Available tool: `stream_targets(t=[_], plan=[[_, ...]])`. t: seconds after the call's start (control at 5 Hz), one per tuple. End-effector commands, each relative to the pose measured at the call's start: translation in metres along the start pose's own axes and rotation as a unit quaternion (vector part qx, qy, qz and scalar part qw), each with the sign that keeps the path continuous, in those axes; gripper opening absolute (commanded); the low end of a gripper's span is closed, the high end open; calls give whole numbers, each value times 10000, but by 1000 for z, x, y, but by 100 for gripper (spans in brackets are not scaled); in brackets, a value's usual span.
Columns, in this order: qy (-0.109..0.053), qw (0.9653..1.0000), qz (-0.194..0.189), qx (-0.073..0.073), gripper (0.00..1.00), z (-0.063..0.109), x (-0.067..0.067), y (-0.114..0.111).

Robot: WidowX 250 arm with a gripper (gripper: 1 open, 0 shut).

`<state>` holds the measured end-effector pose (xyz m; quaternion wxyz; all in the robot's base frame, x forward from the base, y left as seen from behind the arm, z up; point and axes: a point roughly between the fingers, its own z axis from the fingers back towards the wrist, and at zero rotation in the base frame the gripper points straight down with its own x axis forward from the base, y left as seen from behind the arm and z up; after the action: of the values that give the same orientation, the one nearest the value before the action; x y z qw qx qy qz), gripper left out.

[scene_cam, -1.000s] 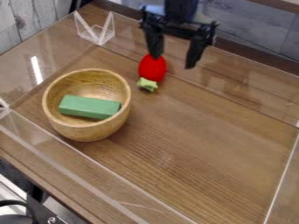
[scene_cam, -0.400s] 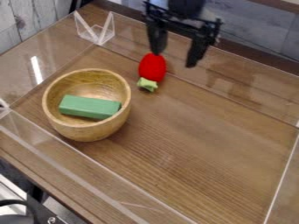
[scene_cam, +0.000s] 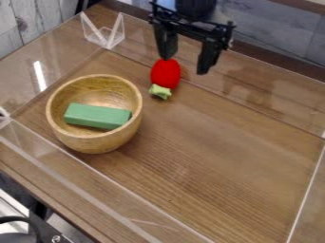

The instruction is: Put the green stick in the brown bowl

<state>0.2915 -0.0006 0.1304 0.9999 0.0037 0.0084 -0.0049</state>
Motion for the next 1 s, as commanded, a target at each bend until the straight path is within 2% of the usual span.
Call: stream_targets(t=[0.0, 0.4, 0.8], plan=[[-265, 9996, -94, -1, 100, 9, 5, -6], [-272, 9995, 171, 60, 100, 20, 14, 5], [-233, 9988, 431, 80, 100, 1, 18, 5]])
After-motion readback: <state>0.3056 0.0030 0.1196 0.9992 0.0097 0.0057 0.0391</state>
